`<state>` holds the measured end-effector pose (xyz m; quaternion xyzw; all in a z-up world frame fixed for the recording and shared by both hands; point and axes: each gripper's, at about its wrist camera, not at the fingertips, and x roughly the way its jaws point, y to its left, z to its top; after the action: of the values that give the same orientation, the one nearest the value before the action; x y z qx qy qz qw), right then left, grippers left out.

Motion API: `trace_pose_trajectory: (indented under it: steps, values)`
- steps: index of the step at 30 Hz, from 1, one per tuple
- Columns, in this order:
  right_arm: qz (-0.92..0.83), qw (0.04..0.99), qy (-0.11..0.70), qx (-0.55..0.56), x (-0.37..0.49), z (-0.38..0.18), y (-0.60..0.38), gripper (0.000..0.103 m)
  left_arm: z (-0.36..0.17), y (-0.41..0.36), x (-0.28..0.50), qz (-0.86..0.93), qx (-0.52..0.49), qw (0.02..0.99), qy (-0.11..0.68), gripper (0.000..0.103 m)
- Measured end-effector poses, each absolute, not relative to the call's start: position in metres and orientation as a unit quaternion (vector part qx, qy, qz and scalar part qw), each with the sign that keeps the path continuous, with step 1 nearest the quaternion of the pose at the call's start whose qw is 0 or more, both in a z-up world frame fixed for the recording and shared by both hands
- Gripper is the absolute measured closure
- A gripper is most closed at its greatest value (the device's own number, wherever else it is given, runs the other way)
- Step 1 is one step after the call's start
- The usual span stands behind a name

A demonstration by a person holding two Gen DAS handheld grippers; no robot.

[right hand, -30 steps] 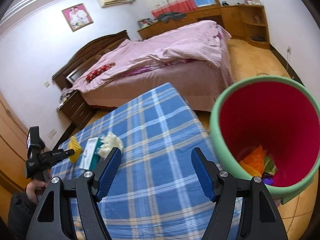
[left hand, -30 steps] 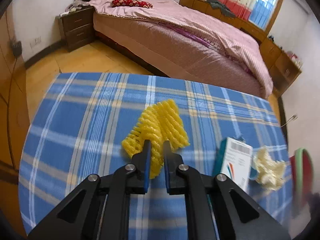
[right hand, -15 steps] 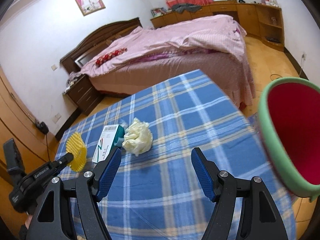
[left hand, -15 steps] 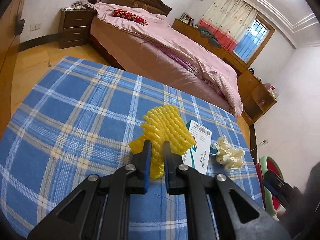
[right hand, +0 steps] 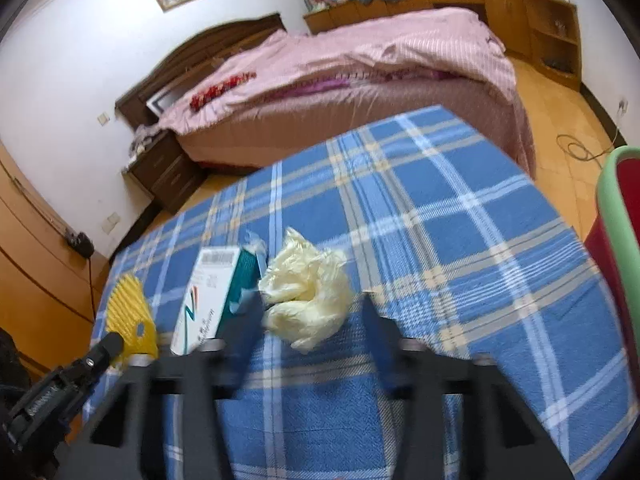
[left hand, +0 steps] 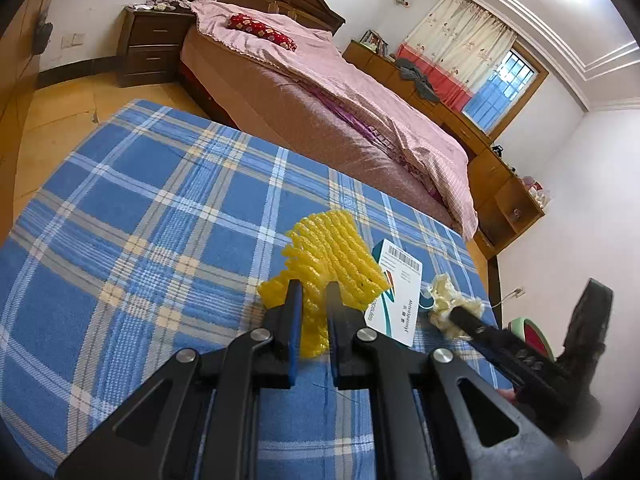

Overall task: Collect trash
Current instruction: 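Grasp the second yellow foam net with the left gripper while the right grasps the crumpled white plastic, then lift both items and carry them over the red bin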

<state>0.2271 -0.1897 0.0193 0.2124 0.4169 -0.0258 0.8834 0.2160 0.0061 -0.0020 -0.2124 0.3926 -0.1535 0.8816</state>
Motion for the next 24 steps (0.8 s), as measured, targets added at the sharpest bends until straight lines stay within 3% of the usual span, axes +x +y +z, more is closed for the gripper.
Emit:
trace_pose_trajectory:
  steps: [3, 5, 24]
  values:
    - [-0.026, 0.884, 0.417, 0.209, 0.224, 0.017, -0.188, 0.078, -0.001, 0.007, 0.215, -0.154, -0.213, 0.883, 0.389, 0.093]
    - [-0.026, 0.887, 0.411, 0.208, 0.217, 0.021, -0.187, 0.08, 0.001, 0.008, 0.213, -0.154, -0.214, 0.884, 0.386, 0.093]
    - [-0.084, 0.91, 0.336, 0.228, 0.075, 0.07, -0.218, 0.081, 0.024, -0.001, 0.197, -0.19, -0.214, 0.89, 0.354, 0.093]
